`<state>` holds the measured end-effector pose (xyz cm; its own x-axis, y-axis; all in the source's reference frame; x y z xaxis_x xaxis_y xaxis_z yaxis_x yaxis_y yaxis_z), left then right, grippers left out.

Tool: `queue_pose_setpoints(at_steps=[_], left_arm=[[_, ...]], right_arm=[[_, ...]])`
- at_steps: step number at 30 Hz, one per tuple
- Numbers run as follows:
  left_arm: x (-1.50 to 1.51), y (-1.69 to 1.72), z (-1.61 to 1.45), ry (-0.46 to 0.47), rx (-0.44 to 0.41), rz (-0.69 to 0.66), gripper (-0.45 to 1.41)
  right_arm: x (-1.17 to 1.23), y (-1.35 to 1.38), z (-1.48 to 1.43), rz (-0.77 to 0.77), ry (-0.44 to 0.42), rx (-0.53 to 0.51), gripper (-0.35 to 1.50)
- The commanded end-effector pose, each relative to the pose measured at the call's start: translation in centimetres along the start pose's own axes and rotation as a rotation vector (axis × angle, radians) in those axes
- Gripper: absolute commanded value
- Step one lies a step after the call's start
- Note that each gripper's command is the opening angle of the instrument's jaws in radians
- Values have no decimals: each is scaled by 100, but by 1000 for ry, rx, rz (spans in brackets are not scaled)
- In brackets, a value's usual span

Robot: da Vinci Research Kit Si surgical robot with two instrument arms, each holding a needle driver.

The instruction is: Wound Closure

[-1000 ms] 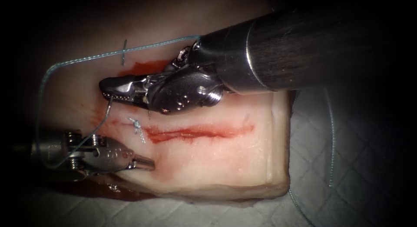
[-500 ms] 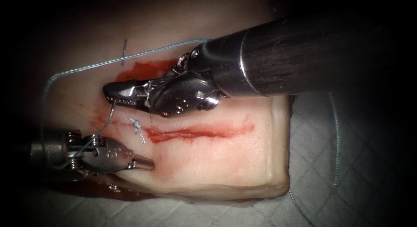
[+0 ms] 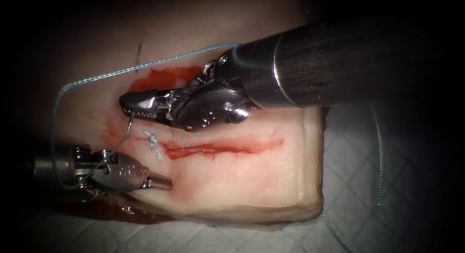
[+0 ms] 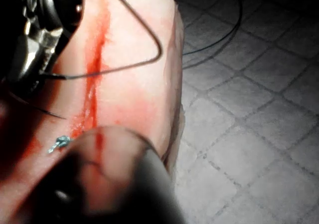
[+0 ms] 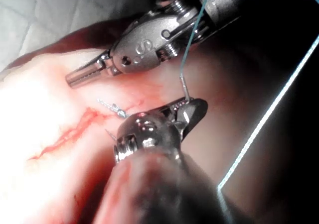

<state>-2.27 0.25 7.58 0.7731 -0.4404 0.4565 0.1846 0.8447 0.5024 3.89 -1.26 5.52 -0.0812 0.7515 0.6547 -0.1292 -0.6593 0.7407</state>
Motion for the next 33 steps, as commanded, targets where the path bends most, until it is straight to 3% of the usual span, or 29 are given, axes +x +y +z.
queue_pose_setpoints(at_steps=[1,23,33], left_arm=[[-1,0,7,0,0,1,-42],[-1,0,7,0,0,0,-42],[-1,0,7,0,0,1,-42]], right_arm=[[4,-1,8,5,4,4,-35],[6,11,16,-10,15,-31,-35],[5,16,17,-100,18,-96,-35]])
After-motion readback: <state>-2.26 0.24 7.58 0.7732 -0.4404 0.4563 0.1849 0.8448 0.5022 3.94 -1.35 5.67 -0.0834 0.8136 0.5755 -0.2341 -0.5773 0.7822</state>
